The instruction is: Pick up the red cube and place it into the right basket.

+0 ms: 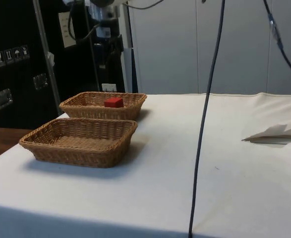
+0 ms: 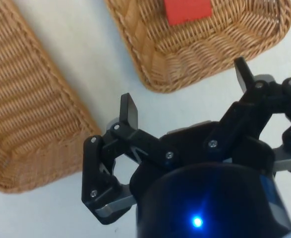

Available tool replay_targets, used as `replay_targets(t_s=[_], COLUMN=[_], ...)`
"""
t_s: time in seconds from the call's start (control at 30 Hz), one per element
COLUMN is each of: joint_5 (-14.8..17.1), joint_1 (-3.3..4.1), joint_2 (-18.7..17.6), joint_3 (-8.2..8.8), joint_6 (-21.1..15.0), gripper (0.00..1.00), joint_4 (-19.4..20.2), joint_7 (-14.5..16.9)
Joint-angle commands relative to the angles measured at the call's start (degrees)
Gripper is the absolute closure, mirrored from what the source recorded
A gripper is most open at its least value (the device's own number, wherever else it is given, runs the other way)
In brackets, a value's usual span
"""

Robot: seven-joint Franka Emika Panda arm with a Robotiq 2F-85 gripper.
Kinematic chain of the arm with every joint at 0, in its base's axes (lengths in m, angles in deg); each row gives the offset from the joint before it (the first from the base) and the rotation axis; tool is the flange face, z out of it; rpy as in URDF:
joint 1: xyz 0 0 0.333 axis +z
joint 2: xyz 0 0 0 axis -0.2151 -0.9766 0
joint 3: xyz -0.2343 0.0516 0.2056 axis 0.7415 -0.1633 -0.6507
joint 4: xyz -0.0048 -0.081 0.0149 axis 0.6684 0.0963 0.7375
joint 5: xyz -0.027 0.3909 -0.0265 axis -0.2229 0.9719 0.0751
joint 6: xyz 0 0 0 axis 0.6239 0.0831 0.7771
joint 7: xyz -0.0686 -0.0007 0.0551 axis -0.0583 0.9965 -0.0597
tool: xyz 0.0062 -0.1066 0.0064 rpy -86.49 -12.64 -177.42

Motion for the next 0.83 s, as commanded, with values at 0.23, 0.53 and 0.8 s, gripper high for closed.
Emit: replay_targets(t_s=[0.23, 0.53, 0.8], joint_5=[-3.67, -5.16, -5.44], joint_1=[1.26, 1.83, 2.23], joint_2=[4.13, 6.42, 8.37], joint_3=[-1.15, -2.41, -3.90], joint_6=[2.92, 4.87, 5.90], gripper=[0.00, 0.00, 0.00], joint_4=[1.95, 3.09, 4.76], joint_7=[-2.75, -4.01, -4.24])
